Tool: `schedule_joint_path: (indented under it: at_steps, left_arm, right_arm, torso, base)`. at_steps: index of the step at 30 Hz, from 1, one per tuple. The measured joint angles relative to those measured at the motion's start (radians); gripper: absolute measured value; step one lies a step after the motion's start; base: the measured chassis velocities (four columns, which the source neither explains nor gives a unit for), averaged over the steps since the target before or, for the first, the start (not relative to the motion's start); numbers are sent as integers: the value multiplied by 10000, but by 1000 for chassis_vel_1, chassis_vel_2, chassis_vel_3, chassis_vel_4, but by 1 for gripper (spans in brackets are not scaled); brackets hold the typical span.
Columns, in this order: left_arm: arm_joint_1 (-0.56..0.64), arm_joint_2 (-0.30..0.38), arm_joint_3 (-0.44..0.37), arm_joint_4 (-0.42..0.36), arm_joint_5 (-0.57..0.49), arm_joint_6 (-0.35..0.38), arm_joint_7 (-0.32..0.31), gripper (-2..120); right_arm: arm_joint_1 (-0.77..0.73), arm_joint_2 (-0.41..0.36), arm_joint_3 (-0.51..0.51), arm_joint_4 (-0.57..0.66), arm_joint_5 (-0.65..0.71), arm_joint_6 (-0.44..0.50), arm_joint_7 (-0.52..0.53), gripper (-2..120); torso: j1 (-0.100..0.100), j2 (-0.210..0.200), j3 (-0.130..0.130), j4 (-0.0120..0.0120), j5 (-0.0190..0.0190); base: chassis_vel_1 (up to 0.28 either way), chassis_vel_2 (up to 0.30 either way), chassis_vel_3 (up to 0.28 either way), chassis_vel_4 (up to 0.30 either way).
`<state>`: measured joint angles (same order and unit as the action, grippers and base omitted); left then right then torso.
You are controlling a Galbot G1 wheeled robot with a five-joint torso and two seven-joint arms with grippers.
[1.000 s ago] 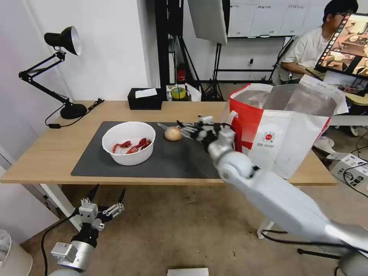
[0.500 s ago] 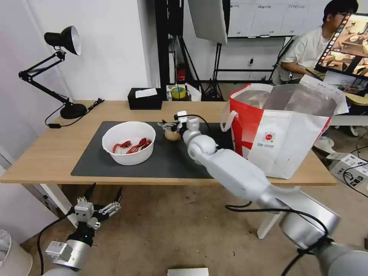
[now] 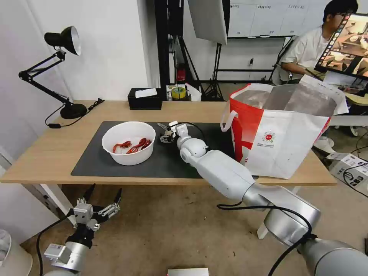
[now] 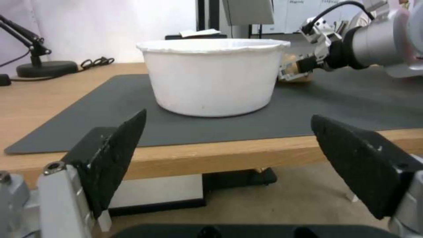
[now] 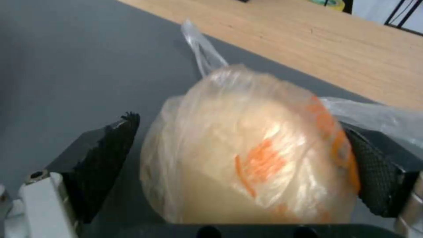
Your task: Pick up the trash from the table and place it into the takeout bag.
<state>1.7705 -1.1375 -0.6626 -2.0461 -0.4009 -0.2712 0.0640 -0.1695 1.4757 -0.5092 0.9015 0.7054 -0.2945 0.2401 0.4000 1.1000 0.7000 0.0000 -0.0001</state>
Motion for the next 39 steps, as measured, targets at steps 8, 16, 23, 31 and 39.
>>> schedule_joint_path:
  at_steps: [8, 16, 23, 31, 39]
  left_arm:
    - [26, -6, -109, -126, -36, -1, 2, 100]
    - [47, 0, -128, -218, -45, 6, 1, 100]
    - [23, 53, -128, -240, -63, 22, 0, 100]
    - [22, 72, -112, -279, -64, 34, -1, 100]
    - [23, 58, 17, -298, -18, 49, -16, 100]
  right_arm:
    - [-25, -27, -7, 56, 0, -225, 78, 97]
    - [-273, -497, -125, 831, 348, -408, 301, 69]
    - [-419, -818, -151, 1243, 493, -449, 496, 45]
    - [-708, -1547, -63, 2629, 550, -116, 972, 20]
    - [-2338, -3597, 873, 6596, -609, 1338, 2382, 10]
  torso:
    - [0, 0, 0, 0, 1]
    - [0, 1, -1, 1, 1]
    - [-1, 1, -2, 2, 2]
    - [1, 0, 1, 0, 1]
    - [0, 0, 0, -1, 3]
  base:
    - [0, 0, 0, 0]
    - [0, 0, 0, 0]
    - [0, 0, 0, 0]
    - [0, 0, 0, 0]
    - [0, 0, 0, 0]
